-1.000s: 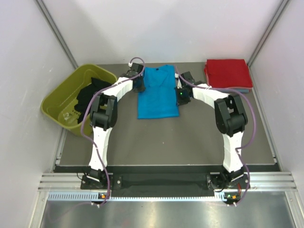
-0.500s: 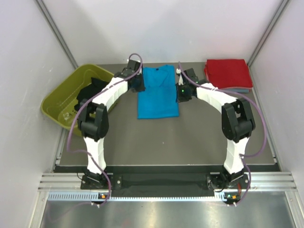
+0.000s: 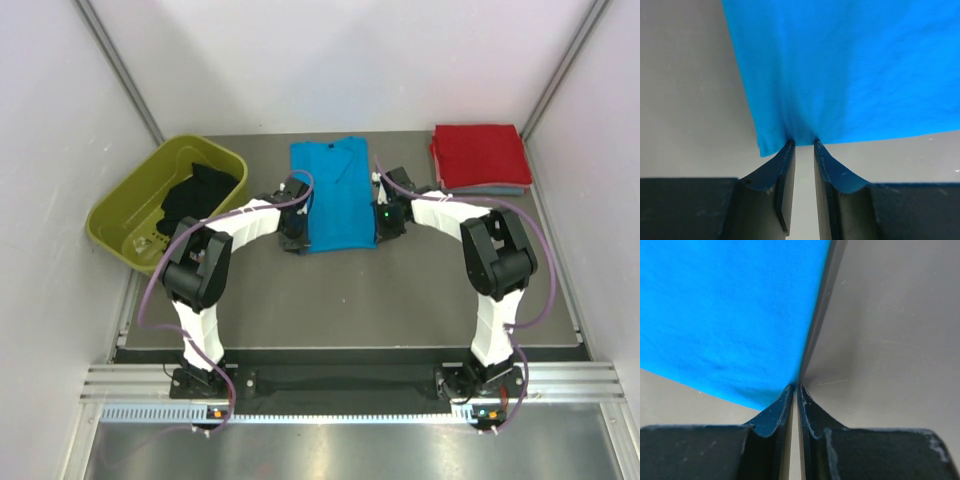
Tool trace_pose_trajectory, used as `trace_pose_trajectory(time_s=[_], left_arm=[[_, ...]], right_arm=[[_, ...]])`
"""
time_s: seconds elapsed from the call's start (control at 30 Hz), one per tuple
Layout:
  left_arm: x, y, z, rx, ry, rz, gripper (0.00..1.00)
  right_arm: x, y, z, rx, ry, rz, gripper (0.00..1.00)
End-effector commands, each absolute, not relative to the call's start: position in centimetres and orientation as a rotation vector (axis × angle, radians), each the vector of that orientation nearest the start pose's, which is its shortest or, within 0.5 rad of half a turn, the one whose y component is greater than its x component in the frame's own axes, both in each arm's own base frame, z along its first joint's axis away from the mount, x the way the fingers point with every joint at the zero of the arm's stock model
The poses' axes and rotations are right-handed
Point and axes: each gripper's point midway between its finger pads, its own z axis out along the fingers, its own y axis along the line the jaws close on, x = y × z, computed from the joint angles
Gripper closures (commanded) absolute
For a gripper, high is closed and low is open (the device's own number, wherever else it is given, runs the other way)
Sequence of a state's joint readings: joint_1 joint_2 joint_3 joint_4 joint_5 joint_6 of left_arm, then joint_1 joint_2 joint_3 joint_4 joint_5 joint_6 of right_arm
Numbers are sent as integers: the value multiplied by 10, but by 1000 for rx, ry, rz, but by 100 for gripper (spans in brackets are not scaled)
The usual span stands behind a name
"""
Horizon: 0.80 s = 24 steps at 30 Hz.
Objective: Fold and stack the t-shirts
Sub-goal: Fold the tshirt
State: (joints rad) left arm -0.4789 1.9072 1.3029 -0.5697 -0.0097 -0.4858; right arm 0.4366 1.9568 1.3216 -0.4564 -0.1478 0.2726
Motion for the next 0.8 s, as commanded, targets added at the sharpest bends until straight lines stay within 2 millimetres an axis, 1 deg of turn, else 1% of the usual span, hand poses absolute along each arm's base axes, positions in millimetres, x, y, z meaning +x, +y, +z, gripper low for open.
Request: trace_pose_trajectory(time_s=[0.0, 0.07, 0.1, 0.13, 0.2, 0.23, 0.27, 0.33, 0.47, 0.5, 0.57, 0.6, 0.67, 0.7, 0.77], left_arm=[[353, -196, 34, -47, 2743, -188, 73], [353, -196, 39, -42, 2737, -177, 73], [352, -195, 46, -37, 2731, -174, 73], [356, -197, 54, -38, 2716, -174, 73], [358, -196, 68, -51, 2699, -176, 73], [362, -198, 76, -56, 2678, -185, 73], [364, -199, 81, -61, 2666, -191, 73], [366, -200, 84, -68, 2656, -200, 73], [368, -195, 69, -101, 2670, -146, 73], [368, -195, 66, -108, 2671, -142, 73], [368, -192, 54, -115, 2681, -113, 73], [366, -186, 49, -126, 2687, -74, 73], [361, -180, 38, -140, 2706, -30, 74], [356, -175, 31, -154, 2723, -6, 74], [351, -171, 27, -171, 2733, 15, 74]], right_arm=[[381, 219, 46, -284, 2624, 412, 92], [383, 219, 55, -280, 2611, 419, 92], [382, 221, 62, -283, 2602, 426, 92], [384, 223, 69, -279, 2590, 433, 92], [384, 227, 78, -284, 2575, 446, 92], [385, 229, 83, -281, 2566, 455, 92], [384, 234, 84, -293, 2561, 467, 92], [383, 243, 85, -298, 2561, 501, 92], [379, 262, 78, -331, 2568, 552, 92], [380, 265, 73, -327, 2576, 559, 92], [379, 267, 66, -336, 2585, 555, 92], [376, 265, 56, -339, 2606, 542, 92], [373, 262, 47, -342, 2624, 524, 92], [371, 257, 40, -351, 2637, 500, 92], [369, 252, 34, -358, 2648, 465, 92]])
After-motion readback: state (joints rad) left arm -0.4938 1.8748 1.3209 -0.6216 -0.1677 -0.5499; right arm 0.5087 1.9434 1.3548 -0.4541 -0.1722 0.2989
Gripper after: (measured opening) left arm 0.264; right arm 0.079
